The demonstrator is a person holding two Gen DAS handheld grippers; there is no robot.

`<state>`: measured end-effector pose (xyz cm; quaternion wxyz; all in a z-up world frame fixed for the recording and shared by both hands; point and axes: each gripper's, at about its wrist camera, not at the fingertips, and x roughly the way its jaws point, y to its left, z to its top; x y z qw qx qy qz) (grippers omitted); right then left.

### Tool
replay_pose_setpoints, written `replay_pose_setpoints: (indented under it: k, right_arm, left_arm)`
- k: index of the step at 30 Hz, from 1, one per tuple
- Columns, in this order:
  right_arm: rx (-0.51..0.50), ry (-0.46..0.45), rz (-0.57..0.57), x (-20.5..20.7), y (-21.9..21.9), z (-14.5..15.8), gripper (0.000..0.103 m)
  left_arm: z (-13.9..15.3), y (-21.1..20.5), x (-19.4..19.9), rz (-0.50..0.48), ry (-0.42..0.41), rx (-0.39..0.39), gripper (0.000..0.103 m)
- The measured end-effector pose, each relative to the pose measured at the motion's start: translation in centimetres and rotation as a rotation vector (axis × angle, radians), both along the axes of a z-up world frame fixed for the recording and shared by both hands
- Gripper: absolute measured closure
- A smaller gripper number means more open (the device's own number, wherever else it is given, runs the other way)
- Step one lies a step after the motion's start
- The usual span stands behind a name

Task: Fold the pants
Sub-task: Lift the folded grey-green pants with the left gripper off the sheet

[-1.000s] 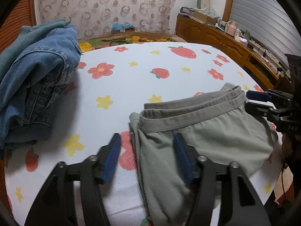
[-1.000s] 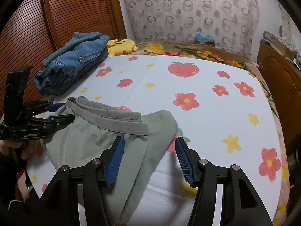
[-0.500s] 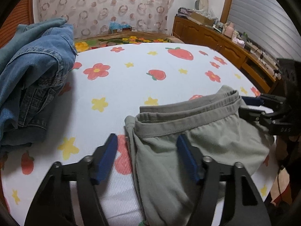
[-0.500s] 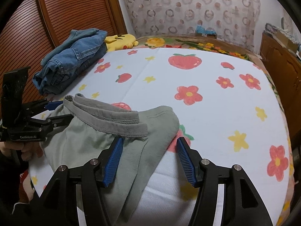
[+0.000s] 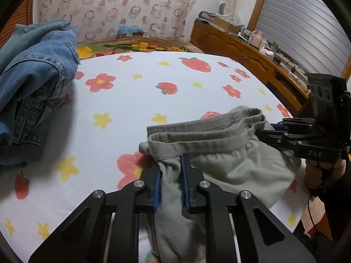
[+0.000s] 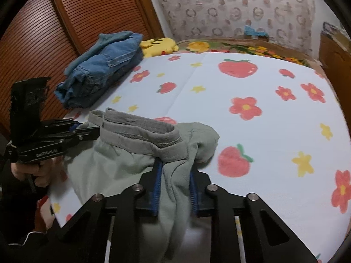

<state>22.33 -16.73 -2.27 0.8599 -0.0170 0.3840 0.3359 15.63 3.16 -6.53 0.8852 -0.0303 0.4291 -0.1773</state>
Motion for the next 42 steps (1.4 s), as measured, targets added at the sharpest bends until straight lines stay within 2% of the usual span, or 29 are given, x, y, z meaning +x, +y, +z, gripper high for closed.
replay_pose_setpoints:
  k: [8,14,22,32,42]
  right_arm:
    - [0.047,-0.084,0.001,-1.8,-0.6,1.6,0.085]
    - [0.056,-0.196,-0.004,-4.0,-0.8,4.3,0.086]
    - [0.067,-0.288,0.001,-6.0,-0.8,6.9,0.086]
    - [0.064,-0.362,0.029,-7.9,0.2,9.5,0.086]
    - [0.082,-0.38,0.083,-5.7,0.9,10.2,0.086]
  left_arm:
    - [3.0,-0.5,-2.4,-0.006,-0.095,-0.037,0.093]
    - [5.8,-0.3,-3.8,0.01,-0.176,-0.048,0.094]
    - [9.0,0.1,-4.6,0.026,-0.261,-0.044,0.094]
    - [11.8,1.1,-4.9,0.066,-0.331,-0.003,0.094]
    - [13.0,3.2,-4.2,0.122,-0.35,0.015,0.094]
